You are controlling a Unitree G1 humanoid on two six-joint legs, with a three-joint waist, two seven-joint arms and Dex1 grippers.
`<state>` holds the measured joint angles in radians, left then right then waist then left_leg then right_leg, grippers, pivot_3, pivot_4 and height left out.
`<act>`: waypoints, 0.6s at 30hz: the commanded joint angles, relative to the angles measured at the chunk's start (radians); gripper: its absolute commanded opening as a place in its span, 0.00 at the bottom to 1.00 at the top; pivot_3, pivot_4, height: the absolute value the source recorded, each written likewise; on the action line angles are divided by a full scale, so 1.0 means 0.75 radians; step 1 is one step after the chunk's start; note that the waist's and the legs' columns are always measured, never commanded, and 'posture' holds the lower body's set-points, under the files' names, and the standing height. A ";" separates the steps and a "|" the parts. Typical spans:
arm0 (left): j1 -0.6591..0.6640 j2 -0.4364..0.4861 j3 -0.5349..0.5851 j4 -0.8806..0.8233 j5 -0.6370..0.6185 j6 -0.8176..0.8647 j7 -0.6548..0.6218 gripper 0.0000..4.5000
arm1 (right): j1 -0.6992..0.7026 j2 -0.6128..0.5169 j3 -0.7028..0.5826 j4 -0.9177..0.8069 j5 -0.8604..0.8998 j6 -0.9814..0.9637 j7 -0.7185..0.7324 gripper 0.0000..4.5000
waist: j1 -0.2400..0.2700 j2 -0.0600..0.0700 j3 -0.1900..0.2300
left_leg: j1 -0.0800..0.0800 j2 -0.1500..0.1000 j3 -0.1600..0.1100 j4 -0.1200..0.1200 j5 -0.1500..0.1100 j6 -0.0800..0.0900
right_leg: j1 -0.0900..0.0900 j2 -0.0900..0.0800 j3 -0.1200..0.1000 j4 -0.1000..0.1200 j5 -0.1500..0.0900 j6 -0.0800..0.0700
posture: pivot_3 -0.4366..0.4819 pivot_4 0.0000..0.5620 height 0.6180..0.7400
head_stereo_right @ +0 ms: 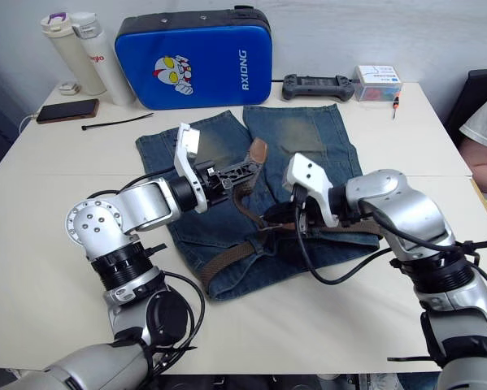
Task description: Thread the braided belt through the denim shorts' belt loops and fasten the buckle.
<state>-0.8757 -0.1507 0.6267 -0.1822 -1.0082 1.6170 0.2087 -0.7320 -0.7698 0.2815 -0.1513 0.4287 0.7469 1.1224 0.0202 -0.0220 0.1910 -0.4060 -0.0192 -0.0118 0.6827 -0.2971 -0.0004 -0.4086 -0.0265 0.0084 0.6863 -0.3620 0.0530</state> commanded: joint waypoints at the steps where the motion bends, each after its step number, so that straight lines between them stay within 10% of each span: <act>1: 0.000 -0.077 0.008 -0.037 -0.086 -0.003 0.031 0.00 | 0.037 -0.004 0.040 -0.004 -0.059 -0.055 0.028 0.02 | -0.003 0.000 0.000 | 0.000 0.000 0.000 0.000 0.000 0.000 | 0.000 0.000 0.000 0.000 0.000 0.000 | 0.48 0.27 1.00; 18: 0.086 0.119 -0.317 0.088 -0.141 -0.003 -0.073 0.00 | 0.227 -0.036 0.078 -0.006 -0.261 -0.171 0.038 0.02 | -0.008 -0.002 -0.002 | 0.015 0.000 -0.006 -0.002 -0.002 -0.002 | 0.019 0.001 -0.004 -0.007 0.000 0.000 | 0.48 0.27 1.00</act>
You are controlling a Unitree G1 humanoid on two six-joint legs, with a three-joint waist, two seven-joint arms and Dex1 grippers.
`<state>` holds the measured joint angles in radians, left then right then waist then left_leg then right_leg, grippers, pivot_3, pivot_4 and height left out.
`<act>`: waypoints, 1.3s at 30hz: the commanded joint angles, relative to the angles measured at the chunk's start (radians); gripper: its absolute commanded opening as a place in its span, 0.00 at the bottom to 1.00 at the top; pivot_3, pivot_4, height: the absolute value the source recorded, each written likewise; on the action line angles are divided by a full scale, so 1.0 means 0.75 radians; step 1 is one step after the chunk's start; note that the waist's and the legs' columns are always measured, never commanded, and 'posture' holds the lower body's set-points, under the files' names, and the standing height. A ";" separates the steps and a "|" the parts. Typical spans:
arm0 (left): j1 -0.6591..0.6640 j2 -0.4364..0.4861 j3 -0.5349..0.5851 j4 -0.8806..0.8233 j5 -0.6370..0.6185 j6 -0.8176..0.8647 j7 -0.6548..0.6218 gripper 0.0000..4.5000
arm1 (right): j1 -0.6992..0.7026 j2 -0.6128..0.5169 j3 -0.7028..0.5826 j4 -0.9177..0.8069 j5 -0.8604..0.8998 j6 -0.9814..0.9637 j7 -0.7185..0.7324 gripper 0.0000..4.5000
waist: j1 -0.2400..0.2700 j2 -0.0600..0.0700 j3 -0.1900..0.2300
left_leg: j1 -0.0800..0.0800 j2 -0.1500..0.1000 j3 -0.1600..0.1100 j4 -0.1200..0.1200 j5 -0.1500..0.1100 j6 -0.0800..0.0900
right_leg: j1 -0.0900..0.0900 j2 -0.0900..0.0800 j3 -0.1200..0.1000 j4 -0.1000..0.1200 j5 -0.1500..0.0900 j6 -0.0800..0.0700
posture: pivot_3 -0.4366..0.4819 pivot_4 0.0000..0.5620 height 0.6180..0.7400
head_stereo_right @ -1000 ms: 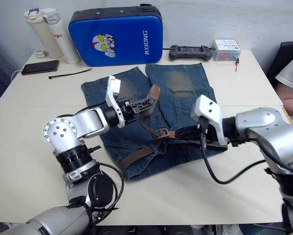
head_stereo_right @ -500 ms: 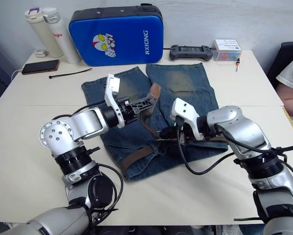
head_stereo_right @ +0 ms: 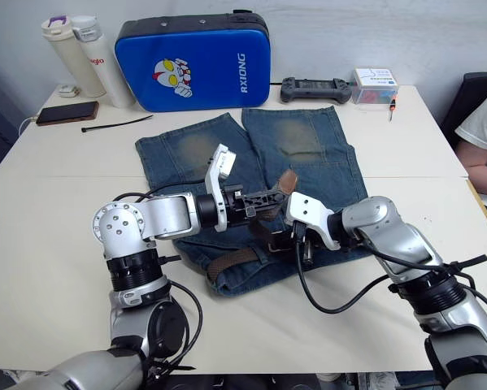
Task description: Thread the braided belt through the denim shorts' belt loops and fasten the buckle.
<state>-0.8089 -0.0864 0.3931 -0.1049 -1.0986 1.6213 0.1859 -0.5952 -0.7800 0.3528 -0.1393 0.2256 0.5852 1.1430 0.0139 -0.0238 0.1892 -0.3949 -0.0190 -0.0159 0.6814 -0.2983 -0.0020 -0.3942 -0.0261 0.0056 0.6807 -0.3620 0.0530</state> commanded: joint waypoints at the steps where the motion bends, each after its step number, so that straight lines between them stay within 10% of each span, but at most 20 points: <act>1: -0.002 0.042 0.008 -0.015 -0.014 -0.009 -0.045 0.00 | 0.038 -0.025 -0.068 -0.045 0.046 0.065 0.014 0.02 | 0.000 0.000 0.000 | 0.003 0.000 0.000 -0.001 -0.001 0.000 | 0.004 0.000 0.000 -0.002 0.000 0.000 | 0.48 0.27 1.00; 9: 0.038 0.025 0.053 -0.049 0.020 -0.020 -0.024 0.00 | 0.011 -0.112 -0.284 -0.154 0.222 0.212 0.059 0.02 | 0.012 0.000 0.000 | 0.003 0.000 0.000 -0.002 -0.002 0.000 | 0.004 0.000 0.000 -0.005 0.000 0.000 | 0.48 0.27 1.00; 39: 0.043 -0.024 0.103 -0.102 0.060 -0.009 -0.009 0.00 | -0.020 0.018 -0.140 0.017 0.135 0.078 0.096 0.02 | 0.010 -0.001 0.000 | 0.003 0.000 0.000 -0.003 -0.002 0.000 | 0.004 0.000 0.000 -0.006 0.000 0.000 | 0.48 0.27 1.00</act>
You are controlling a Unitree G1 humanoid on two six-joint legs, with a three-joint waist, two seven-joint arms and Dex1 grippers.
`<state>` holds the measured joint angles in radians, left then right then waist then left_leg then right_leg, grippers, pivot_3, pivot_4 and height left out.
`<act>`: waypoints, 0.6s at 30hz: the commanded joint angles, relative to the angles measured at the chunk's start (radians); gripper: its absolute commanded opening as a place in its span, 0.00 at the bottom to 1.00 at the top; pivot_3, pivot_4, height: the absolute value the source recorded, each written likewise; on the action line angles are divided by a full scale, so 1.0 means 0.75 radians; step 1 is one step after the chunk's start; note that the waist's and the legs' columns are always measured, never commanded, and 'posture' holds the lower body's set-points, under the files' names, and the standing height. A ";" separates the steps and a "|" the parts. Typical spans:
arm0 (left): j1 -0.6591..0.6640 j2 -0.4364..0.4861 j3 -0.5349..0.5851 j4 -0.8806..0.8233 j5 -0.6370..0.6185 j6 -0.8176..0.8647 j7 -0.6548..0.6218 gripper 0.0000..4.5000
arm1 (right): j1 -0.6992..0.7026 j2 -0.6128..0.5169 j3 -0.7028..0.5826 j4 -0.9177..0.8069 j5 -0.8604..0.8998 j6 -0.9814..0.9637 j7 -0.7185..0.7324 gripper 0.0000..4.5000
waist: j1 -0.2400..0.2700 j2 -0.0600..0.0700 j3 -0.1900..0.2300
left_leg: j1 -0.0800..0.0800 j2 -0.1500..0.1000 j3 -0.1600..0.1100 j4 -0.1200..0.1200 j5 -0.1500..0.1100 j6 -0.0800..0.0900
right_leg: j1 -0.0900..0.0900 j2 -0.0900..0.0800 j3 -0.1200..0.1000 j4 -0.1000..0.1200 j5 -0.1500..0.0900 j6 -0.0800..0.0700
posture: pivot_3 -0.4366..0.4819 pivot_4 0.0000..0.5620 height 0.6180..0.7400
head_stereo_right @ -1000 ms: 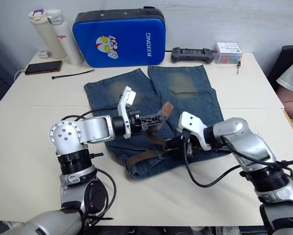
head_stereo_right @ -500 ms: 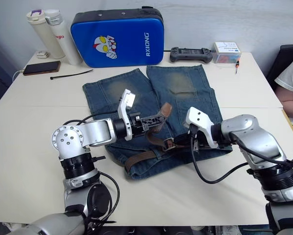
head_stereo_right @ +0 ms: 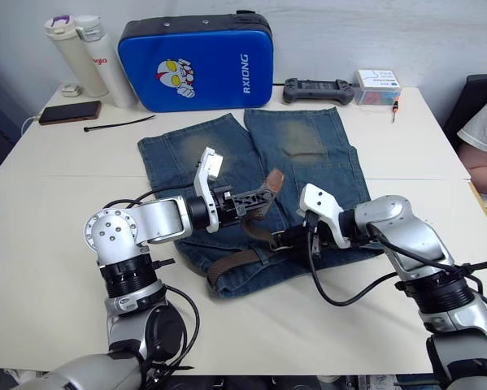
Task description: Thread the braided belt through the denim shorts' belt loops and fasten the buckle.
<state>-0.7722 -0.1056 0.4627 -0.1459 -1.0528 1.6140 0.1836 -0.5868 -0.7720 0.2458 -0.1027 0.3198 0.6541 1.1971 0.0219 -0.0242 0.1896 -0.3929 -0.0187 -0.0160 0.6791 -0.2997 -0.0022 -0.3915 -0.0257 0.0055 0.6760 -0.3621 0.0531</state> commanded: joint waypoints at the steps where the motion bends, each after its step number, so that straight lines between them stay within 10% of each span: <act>1: -0.007 0.002 0.011 -0.048 0.000 0.000 -0.007 0.00 | -0.031 0.012 0.016 -0.025 -0.001 -0.022 0.026 0.02 | -0.002 0.000 0.000 | 0.000 0.000 0.000 0.000 0.000 0.000 | 0.000 0.000 0.000 0.000 0.000 0.000 | 0.48 0.27 1.00; 18: 0.005 -0.017 0.021 -0.080 0.010 -0.007 0.000 0.00 | -0.128 0.032 0.153 0.155 -0.091 -0.114 0.192 0.02 | -0.006 0.000 0.000 | 0.000 0.000 0.000 -0.001 0.000 0.000 | 0.000 0.000 0.000 -0.001 0.000 0.000 | 0.48 0.27 1.00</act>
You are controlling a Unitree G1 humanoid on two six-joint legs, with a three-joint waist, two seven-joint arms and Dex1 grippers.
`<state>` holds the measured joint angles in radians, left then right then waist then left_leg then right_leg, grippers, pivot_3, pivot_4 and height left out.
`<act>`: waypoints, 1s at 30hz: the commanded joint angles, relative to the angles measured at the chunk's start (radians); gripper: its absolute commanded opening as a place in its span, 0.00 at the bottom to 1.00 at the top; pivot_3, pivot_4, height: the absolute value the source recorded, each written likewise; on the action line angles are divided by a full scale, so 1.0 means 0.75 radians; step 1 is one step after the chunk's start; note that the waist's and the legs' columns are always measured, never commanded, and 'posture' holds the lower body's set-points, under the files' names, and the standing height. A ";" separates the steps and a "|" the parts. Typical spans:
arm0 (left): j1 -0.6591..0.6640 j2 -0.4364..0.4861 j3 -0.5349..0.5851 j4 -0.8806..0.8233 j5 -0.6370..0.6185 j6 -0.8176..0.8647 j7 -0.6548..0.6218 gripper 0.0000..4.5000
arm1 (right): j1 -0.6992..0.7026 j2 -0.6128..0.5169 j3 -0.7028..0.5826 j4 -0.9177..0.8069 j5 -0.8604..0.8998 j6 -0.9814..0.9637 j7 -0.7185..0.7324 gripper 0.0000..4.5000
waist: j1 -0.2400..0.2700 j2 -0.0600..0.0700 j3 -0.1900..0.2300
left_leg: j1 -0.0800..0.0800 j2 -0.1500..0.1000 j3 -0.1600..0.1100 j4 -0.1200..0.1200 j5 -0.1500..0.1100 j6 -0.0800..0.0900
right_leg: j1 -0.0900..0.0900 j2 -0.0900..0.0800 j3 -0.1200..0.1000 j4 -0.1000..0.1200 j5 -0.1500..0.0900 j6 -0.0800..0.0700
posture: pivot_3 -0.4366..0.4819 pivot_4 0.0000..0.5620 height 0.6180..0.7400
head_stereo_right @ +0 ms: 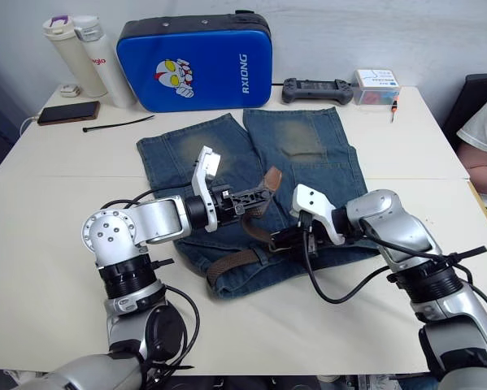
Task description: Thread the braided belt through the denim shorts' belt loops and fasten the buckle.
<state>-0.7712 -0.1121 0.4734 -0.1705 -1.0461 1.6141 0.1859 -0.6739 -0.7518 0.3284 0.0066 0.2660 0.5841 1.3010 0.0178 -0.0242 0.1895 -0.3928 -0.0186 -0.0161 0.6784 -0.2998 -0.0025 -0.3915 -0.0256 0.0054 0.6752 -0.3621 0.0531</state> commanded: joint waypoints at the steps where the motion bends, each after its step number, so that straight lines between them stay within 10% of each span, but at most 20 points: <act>1: 0.004 -0.009 0.004 -0.047 0.003 -0.011 -0.005 0.00 | -0.015 0.019 0.057 0.025 -0.032 -0.029 0.051 0.02 | -0.001 0.000 0.000 | 0.000 0.000 0.000 0.000 0.000 0.000 | 0.000 0.000 0.000 0.000 0.000 0.000 | 0.48 0.27 1.00; 30: -0.331 0.100 -0.358 0.468 0.235 -0.339 -0.463 0.00 | 0.239 0.038 0.259 -0.241 -0.419 -0.028 -0.151 0.02 | -0.027 -0.002 -0.002 | 0.029 0.001 -0.002 -0.021 0.000 -0.006 | 0.029 0.001 -0.003 -0.019 0.000 0.000 | 0.48 0.27 1.00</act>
<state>-0.9721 -0.0381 0.2220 0.1862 -0.8671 1.4082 -0.0999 -0.5658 -0.7239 0.4002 -0.2140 0.0077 0.5256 1.1916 -0.0026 -0.0255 0.1884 -0.3704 -0.0177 -0.0177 0.6630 -0.3001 -0.0071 -0.3693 -0.0250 0.0034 0.6611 -0.3621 0.0533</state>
